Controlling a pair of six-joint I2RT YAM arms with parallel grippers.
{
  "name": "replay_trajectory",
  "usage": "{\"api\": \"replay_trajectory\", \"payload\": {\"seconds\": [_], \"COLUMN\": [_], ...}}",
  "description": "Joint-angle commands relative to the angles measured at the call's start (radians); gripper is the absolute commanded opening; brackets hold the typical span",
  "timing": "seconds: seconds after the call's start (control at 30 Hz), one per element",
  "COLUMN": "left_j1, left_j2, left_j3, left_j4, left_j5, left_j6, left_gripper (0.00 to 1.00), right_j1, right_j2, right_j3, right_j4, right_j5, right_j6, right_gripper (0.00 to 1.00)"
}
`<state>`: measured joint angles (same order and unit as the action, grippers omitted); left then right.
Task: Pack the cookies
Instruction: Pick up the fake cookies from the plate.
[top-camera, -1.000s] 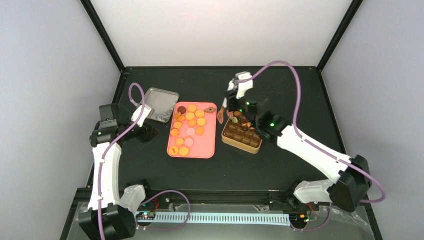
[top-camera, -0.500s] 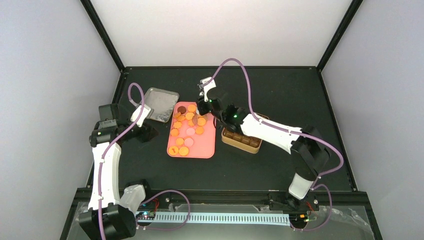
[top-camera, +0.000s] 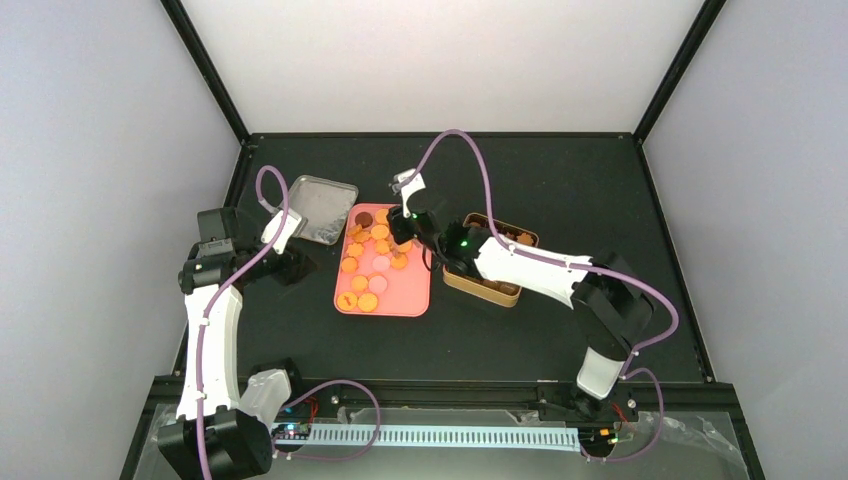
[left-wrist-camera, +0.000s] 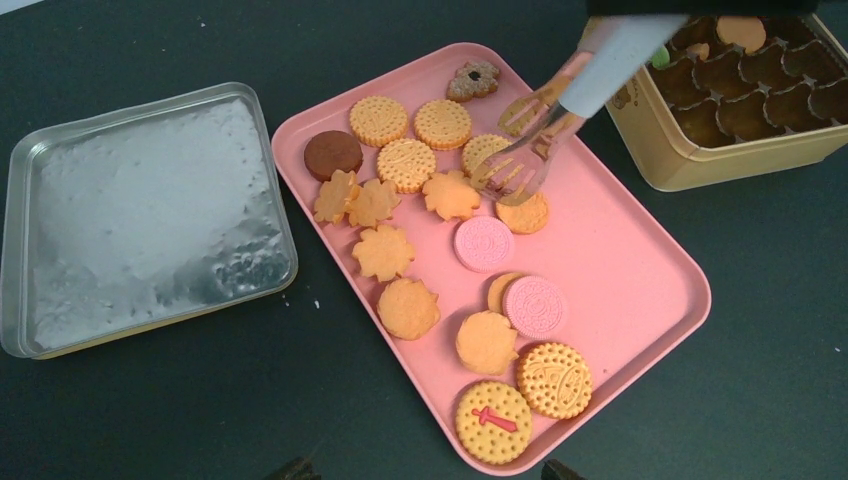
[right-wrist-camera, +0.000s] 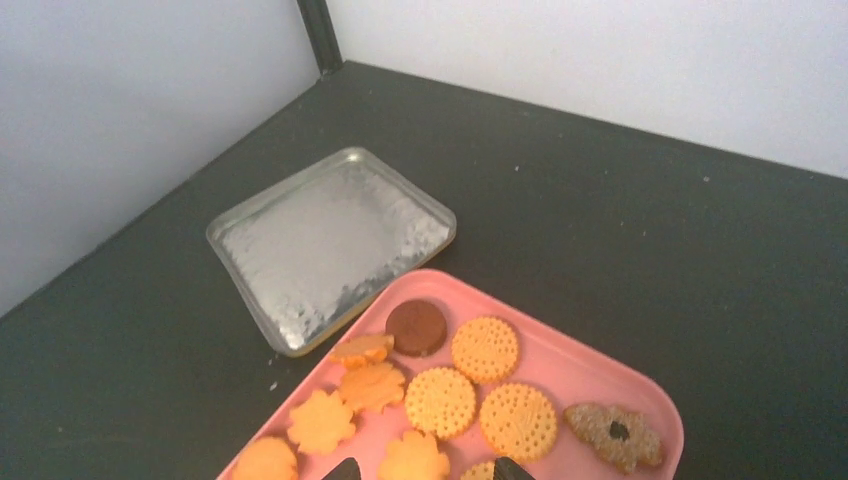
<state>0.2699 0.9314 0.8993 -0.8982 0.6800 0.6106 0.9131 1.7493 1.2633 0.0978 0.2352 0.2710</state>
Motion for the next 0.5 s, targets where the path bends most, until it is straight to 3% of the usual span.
{"api": "replay_trajectory", "payload": {"seconds": [0.0, 0.47], "left_j1": [0.01, 0.009], "left_j2": [0.001, -0.014], "left_j3": [0.01, 0.006], "left_j4": [-0.008, -0.015], "left_j5": [0.021, 0.004], "left_j6": [-0.004, 0.013], "left_gripper": [0.6, 0.6], "right_j1": [0.019, 0.019], "right_j2": [-0.026, -0.015], "right_j3": [-0.025, -0.017], "right_j4": [0.028, 0.01], "right_j5": [0.042, 0.097], "right_j6": [-0.006, -0.052], "right_gripper": [0.34, 0.17]}}
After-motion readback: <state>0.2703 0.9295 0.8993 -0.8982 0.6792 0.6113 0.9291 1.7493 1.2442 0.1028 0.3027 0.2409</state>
